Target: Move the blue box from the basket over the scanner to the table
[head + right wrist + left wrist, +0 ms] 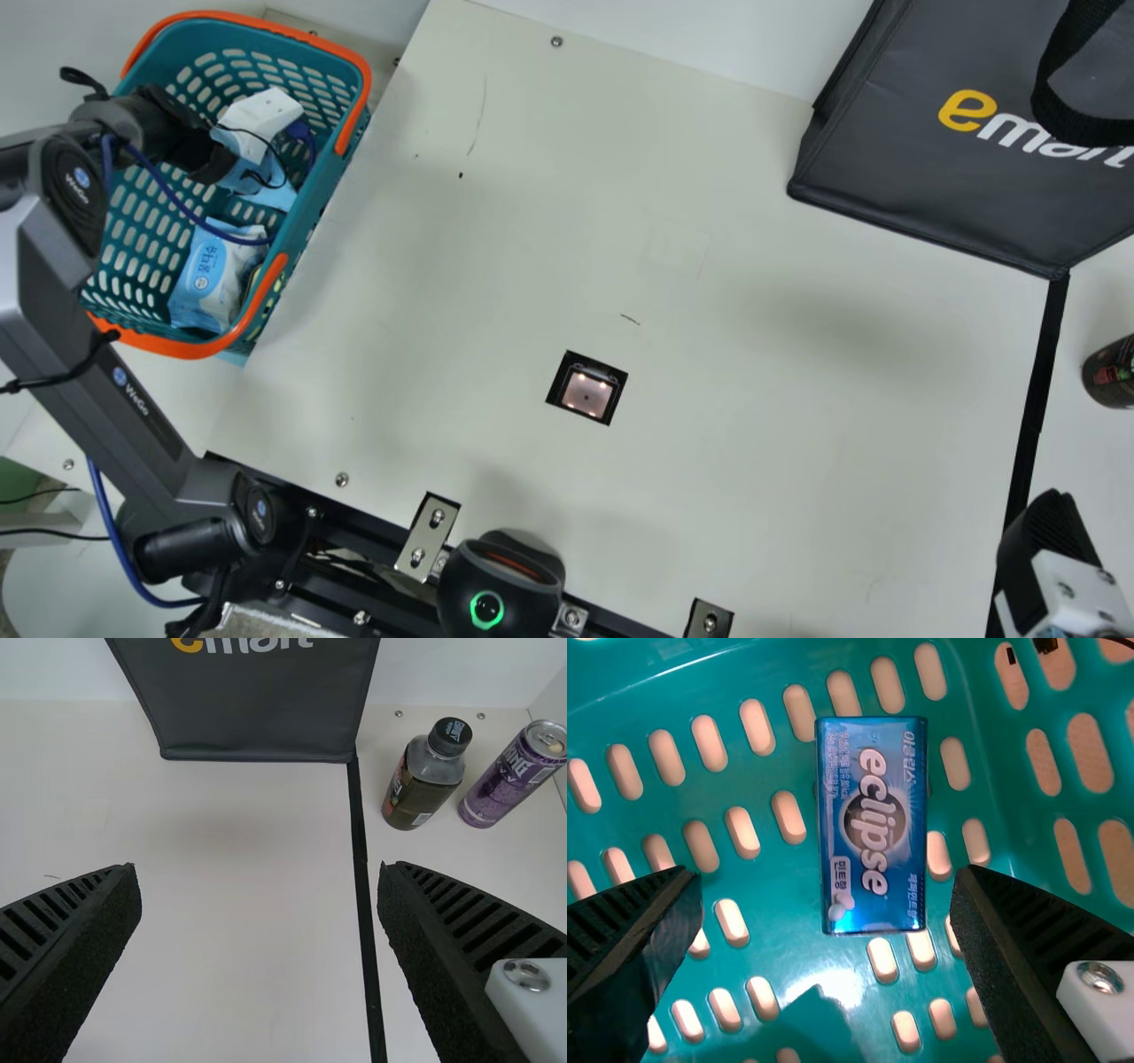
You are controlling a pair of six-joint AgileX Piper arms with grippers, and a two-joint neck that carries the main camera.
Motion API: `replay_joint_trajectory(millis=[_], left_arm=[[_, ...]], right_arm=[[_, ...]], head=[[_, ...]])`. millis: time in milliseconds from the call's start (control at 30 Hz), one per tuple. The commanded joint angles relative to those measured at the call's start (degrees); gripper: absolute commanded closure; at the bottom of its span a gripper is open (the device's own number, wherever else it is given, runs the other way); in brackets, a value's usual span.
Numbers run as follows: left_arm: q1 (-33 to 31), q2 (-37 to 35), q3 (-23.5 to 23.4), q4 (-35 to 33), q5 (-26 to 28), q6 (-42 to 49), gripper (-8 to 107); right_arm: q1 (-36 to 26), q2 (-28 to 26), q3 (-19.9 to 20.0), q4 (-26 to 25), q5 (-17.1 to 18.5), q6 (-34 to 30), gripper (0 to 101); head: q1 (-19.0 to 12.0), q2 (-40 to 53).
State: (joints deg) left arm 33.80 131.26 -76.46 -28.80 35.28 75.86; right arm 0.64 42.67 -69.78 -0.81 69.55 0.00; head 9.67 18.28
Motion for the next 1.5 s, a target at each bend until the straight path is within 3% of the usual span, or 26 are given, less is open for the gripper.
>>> replay_joint_trajectory(millis=[0,500,1000,1467], left_arm=[[-0.15,0.27,0.05,-0.55,-0.51,0.37,9],[-1.07,2.01,-0.03,-1.57,-3.81,1.2,9],[-1.23,2.16,-0.02,-1.0,-3.5,0.33,107],[-0.08,-3.11,3.07,1.08,-4.42,-11.06,107]], right_arm=[[0.0,0.0,0.0,0.0,0.0,0.0,6],[0.0,0.0,0.0,0.0,0.0,0.0,6],[0.0,0.0,0.0,0.0,0.13,0.0,6],[0.0,0.0,0.0,0.0,0.13,0.0,6]], head=[[-1.75,0.14],[-1.75,0.14],[-1.75,0.14],[-1.75,0.14]])
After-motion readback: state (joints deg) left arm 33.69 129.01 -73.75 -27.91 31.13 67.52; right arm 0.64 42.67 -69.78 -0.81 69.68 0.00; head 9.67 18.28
